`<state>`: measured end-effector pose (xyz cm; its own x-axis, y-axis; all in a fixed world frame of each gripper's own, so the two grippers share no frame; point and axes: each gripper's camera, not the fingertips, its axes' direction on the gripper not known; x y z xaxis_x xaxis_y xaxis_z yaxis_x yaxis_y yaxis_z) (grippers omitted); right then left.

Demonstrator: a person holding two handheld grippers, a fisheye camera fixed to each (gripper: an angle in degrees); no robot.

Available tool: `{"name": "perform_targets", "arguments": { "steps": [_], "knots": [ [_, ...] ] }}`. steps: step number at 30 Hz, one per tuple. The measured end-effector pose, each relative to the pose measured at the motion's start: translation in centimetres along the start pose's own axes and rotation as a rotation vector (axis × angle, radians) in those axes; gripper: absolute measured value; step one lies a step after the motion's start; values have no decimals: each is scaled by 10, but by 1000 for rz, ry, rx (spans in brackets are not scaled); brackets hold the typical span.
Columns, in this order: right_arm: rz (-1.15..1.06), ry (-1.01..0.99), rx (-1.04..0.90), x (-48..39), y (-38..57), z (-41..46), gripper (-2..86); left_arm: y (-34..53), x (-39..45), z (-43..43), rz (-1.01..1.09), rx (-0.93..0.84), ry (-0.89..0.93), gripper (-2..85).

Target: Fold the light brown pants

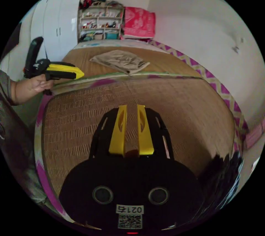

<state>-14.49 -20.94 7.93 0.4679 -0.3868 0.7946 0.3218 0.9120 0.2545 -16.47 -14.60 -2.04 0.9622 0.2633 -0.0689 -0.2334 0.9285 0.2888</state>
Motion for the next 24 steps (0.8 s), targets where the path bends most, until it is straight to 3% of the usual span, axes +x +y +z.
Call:
{"name": "perform_targets", "arguments": {
  "steps": [3,10,17,24],
  "knots": [
    [-105,94,-20,-57,-52,75,15,28,-42,-13,-70,-42,-120,-10],
    [-250,47,6,-124,-153,227,103,77,-129,-31,-241,-100,-224,-7],
    [-505,160,-134,-141,-145,317,147,55,-183,4,-144,-107,-293,47],
    [-551,194,-200,-124,-110,362,175,14,-204,66,44,-174,-144,114]
  ]
}}
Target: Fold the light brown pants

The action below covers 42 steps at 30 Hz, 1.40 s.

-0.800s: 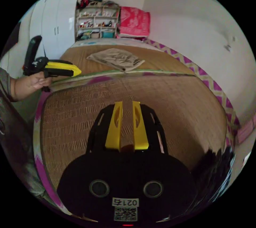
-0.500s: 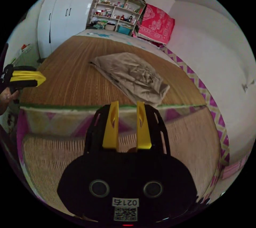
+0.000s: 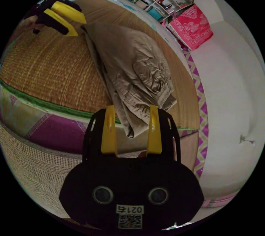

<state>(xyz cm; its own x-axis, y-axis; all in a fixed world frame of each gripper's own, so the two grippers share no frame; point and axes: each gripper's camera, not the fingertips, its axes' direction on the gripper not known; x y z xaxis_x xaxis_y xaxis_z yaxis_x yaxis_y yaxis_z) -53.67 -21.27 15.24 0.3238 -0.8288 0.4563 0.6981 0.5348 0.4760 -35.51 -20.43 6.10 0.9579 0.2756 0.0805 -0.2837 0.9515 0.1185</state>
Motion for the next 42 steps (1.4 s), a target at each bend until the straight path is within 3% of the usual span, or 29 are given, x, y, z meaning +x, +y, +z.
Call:
{"name": "perform_targets", "arguments": {
  "steps": [7,15,24,32,38,42],
  "knots": [
    [-100,-10,-20,-12,-1,28,149,-15,19,19,183,-24,-60,128],
    [-74,66,-25,-30,-3,44,21,-11,36,9,194,-37,-148,-1],
    [-142,145,-46,-23,96,-86,-3,-25,114,-74,245,61,51,-9],
    [-80,222,-261,-108,298,-222,-4,-6,299,-134,555,137,317,-9],
    [66,235,-281,-199,379,-292,-4,61,396,-185,748,179,264,-9],
    [154,223,-264,-225,396,-325,-2,92,421,-201,759,161,272,-8]
  ]
}}
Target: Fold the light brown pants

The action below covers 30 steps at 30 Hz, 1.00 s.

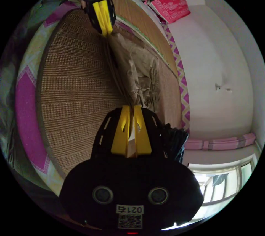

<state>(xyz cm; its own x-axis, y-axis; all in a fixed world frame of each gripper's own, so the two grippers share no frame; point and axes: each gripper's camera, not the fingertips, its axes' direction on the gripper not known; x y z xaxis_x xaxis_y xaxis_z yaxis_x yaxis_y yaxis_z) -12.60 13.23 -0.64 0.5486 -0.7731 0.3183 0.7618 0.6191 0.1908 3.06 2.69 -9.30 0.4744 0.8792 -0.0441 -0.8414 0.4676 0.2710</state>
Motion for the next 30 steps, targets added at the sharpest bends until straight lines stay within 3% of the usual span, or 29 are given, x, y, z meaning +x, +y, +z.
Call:
{"name": "perform_targets", "arguments": {
  "steps": [6,13,17,22,25,30],
  "knots": [
    [167,-43,13,6,8,-8,23,16,15,-10,-128,27,-21,0],
    [714,-231,143,116,72,-73,115,50,-2,-64,-403,162,-75,29],
    [1029,-391,162,187,128,-71,124,46,-1,-95,-389,246,-49,41],
    [1286,-564,157,227,155,-41,131,18,11,-87,-294,230,81,76],
    [1343,-649,174,239,155,-28,75,-2,20,-73,-255,211,168,86],
    [1363,-671,274,282,155,-62,14,-31,44,-66,-131,191,156,116]
  ]
}}
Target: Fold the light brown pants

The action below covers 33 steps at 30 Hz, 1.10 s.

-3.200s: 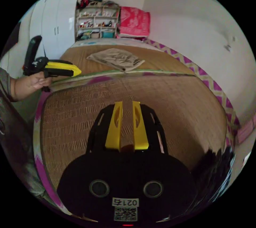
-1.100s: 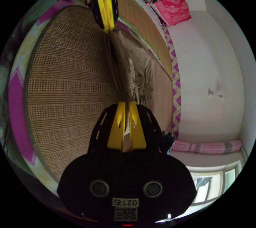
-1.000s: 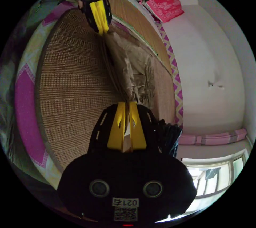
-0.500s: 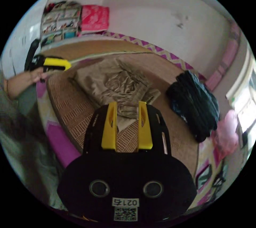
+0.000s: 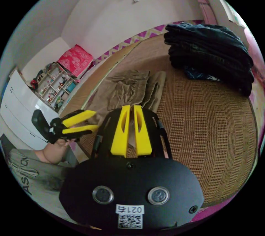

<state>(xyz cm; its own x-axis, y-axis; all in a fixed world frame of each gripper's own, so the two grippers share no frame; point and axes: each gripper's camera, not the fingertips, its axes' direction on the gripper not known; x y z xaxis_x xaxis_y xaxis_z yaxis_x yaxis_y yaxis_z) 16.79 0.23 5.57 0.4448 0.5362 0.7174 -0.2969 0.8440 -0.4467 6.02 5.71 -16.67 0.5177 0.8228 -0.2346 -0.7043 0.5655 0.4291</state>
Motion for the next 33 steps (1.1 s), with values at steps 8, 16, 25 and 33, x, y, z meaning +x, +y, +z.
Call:
{"name": "perform_targets", "arguments": {
  "steps": [8,16,25,33],
  "knots": [
    [-171,-10,19,-76,-58,-45,11,6,-29,-12,-110,27,-212,52],
    [-290,148,140,-106,-31,-85,67,119,-212,-121,-549,306,71,-6],
    [-292,-23,9,-125,-1,-35,60,379,-431,-222,-1046,359,-94,-6],
    [-568,-11,-182,-233,-6,78,85,543,-519,-203,-1394,296,65,-7]
  ]
}}
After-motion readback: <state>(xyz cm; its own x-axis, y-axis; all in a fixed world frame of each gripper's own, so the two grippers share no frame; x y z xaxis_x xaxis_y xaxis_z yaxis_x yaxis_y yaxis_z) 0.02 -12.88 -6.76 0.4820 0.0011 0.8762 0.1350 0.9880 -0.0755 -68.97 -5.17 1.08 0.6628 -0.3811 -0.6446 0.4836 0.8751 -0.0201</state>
